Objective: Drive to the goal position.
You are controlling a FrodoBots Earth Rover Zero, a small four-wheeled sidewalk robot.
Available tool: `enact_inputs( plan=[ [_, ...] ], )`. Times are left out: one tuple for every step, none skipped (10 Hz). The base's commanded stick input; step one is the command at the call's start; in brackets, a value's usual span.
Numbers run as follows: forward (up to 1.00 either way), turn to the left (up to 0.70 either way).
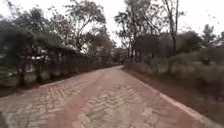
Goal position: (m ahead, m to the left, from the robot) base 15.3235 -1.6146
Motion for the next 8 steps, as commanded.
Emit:
enact_inputs(
  plan=[
    [0.70,0.00],
    [0.70,0.00],
    [0.70,0.00],
    [0.70,0.00],
    [0.70,0.00],
    [0.70,0.00],
    [0.70,0.00],
    [0.70,0.00]
  ],
)
